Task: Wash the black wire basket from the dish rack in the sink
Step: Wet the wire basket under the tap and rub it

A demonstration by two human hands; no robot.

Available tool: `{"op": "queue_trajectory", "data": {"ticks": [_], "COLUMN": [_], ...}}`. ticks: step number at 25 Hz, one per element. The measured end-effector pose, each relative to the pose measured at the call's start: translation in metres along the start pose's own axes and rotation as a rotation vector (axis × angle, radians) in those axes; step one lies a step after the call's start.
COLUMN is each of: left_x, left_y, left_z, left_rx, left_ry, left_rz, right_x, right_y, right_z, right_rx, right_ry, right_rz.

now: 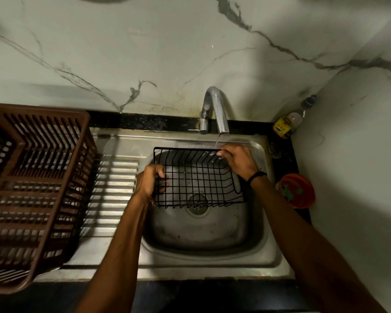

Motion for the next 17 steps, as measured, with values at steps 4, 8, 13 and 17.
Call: {"op": "queue_trajectory", "data": {"ticks": [4,8,13,17], "left_x": [0.003,0.002,0.006,0.007], "left_y": [-0.005,-0.005,-0.01,-0.016], "left_z": [0.013,0.005,0.008,0.004], "left_rx": [0.007,0.004,-0.007,-0.052], "left_ry": [-0.01,-0.025,-0.061,-0.133], "left_rz": [-0.015,-0.022,-0.025,-0.024], "right_x": [0.038,0.008,0.012,-0.006], "right_y": [0.009,0.003,0.001,-0.005], "right_z": [0.014,-0.001,0.008,0.002], "right_rx": [0.019,0.006,-0.116,-0.217], "right_ry": [-0.019,0.021,0.034,0.2], "right_rz": [-0.176,-0.092,-0.054,0.231]}}
Point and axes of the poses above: each hand's wrist, its own y-axis towards the middle knuckle, its own z-axis out of the palm, x = y × z, the point moved 4 cm from there along y, towards the middle knuckle, and after that the axes turned 3 degrees about x, right-handed, at the moved point
